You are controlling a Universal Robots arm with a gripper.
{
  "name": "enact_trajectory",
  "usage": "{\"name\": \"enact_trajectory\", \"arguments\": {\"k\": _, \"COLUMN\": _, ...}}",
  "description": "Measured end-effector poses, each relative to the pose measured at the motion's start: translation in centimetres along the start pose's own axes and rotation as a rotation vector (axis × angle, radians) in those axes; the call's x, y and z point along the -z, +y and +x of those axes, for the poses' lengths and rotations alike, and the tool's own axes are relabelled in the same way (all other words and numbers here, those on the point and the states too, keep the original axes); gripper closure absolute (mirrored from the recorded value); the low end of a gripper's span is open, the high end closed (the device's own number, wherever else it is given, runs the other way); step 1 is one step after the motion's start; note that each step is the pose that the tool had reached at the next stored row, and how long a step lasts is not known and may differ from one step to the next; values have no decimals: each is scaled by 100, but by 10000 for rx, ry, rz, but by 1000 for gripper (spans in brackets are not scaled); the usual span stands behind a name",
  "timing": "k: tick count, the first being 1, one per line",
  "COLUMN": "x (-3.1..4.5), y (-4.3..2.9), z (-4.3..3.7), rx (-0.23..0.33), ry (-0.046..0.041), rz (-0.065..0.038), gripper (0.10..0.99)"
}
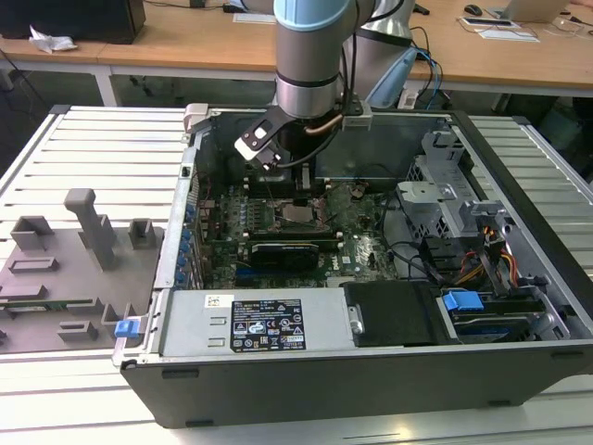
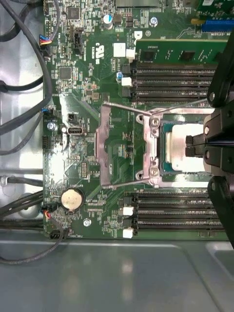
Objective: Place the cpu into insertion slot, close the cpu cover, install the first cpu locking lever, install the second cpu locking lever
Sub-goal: 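Close the cpu cover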
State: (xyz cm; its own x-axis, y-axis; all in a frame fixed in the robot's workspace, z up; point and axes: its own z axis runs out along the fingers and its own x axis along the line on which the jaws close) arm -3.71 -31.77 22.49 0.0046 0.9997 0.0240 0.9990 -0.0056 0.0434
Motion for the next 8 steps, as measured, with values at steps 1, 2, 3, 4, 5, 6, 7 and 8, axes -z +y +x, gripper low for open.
{"name": "enact_trajectory", "arguments": {"k": 1, "x": 6, "y": 0, "z": -1, "rx": -3, "ry": 0, "rz": 0, "gripper": 980}}
{"name": "enact_trajectory", "arguments": {"k": 2, "x": 28, "y": 1, "z": 1, "rx": -4, "ry": 3, "rz": -1, "gripper": 980}}
{"name": "enact_trajectory", "arguments": {"k": 3, "x": 52, "y": 2, "z": 1, "rx": -5, "ry": 4, "rz": -1, "gripper": 980}}
{"name": "enact_trajectory", "arguments": {"k": 4, "x": 79, "y": 3, "z": 2, "rx": -5, "ry": 7, "rz": -1, "gripper": 980}}
{"name": "enact_trajectory", "arguments": {"k": 5, "x": 104, "y": 4, "z": 3, "rx": -5, "ry": 10, "rz": -1, "gripper": 980}}
{"name": "enact_trajectory", "arguments": {"k": 6, "x": 125, "y": 5, "z": 3, "rx": -5, "ry": 12, "rz": -1, "gripper": 980}}
{"name": "enact_trajectory", "arguments": {"k": 7, "x": 138, "y": 6, "z": 3, "rx": -5, "ry": 12, "rz": -1, "gripper": 980}}
{"name": "enact_trajectory", "arguments": {"k": 8, "x": 158, "y": 7, "z": 4, "rx": -5, "ry": 12, "rz": 0, "gripper": 980}}
